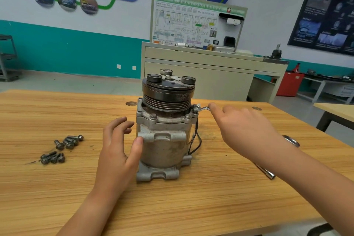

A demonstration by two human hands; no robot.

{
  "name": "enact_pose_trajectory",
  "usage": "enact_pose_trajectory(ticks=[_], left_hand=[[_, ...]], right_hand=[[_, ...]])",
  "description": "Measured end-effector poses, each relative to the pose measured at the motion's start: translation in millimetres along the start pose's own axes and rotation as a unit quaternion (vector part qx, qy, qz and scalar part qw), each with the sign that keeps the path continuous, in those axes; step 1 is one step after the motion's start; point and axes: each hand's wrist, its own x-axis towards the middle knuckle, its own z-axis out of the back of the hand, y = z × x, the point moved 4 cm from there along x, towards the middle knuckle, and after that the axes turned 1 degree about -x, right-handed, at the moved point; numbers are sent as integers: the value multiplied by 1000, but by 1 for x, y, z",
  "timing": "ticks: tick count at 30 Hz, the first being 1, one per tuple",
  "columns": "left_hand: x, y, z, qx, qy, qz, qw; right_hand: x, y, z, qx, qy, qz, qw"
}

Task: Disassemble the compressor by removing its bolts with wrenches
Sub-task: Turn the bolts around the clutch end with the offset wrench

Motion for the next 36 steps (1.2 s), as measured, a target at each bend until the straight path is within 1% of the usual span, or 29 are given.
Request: enact_pose_trajectory(ticks=[3,6,8,9,11,12,13,14,17,19,20,23,25,27,30,33,36], left_hand=[[0,-1,0,-2,3,-2,1000],[0,-1,0,0,5,0,1000],[0,-1,0,-1,7,0,1000],[0,-1,0,-1,8,0,1000],[-1,-1,0,-2,10,-1,1000],[-1,0,0,-4,9,-2,1000],[-1,1,-1,-6,6,-3,1000],[-1,1,-1,-6,6,-5,1000],[0,1,-3,-2,15,-7,1000],[0,1,-3,0,18,-9,1000],[0,2,-2,-1,16,-9,1000],[0,2,-2,-1,13,-6,1000],[1,3,-2,1,15,-5,1000],[1,3,-3,1,16,-5,1000],[0,3,-2,3,13,-4,1000],[0,3,-1,5,8,-3,1000],[0,3,-1,3,6,-4,1000]], right_hand=[[4,4,7,-21,16,28,999],[10,-6,0,15,30,34,999],[13,-18,-12,30,62,45,997],[12,-20,-18,21,84,68,994],[1,-9,-34,-27,125,157,979],[-6,-1,-44,-38,142,184,972],[-11,1,-54,-38,151,188,970],[-14,-1,-60,-31,149,170,974],[-14,-20,-65,-1,119,66,991],[-14,-30,-63,11,114,34,993],[-14,-35,-64,35,115,16,993],[-15,-47,-55,141,79,-39,986],[-14,-51,-41,186,30,-37,981],[-13,-47,-28,204,-3,-13,979],[-11,-36,-19,173,6,3,985],[-6,-29,-18,138,25,-9,990],[0,-24,-17,76,39,5,996]])
